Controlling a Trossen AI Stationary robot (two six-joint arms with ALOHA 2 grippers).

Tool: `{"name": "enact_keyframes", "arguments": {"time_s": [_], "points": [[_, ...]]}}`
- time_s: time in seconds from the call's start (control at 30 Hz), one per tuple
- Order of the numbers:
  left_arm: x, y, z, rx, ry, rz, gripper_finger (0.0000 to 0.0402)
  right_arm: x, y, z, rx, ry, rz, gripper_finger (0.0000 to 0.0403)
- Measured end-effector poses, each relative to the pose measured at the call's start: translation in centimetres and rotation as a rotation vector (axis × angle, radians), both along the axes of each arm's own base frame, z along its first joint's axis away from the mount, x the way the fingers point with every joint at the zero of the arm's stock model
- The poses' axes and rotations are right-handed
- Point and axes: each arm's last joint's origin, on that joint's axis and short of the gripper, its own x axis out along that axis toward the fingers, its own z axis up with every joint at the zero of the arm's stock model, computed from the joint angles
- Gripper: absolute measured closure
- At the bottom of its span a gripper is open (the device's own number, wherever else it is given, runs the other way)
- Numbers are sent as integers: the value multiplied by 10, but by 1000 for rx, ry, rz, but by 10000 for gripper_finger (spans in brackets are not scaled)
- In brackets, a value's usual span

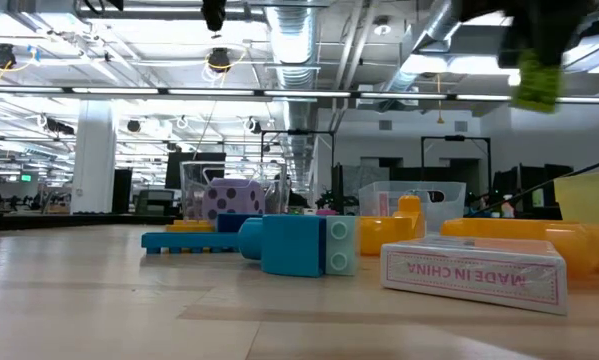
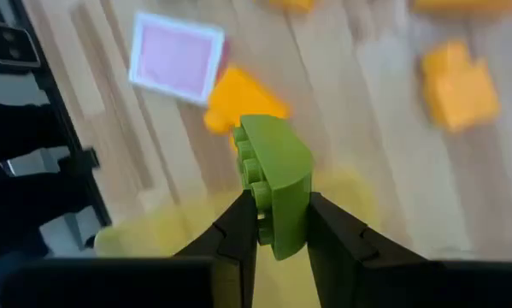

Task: Pick & Place Toys
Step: Put the light green game piece into the bin

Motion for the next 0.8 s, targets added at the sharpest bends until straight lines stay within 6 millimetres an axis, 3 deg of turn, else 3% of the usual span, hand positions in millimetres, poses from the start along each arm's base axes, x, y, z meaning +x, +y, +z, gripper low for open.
{"name": "enact_keyframes", "arguments": {"time_s": [0.43,0.8], "points": [[2,1,-2,-1,6,3,160,-66,51,20,68,122,-232,330],[2,1,-2,-1,7,11,151,-87,90,9,85,223,-425,330]]}}
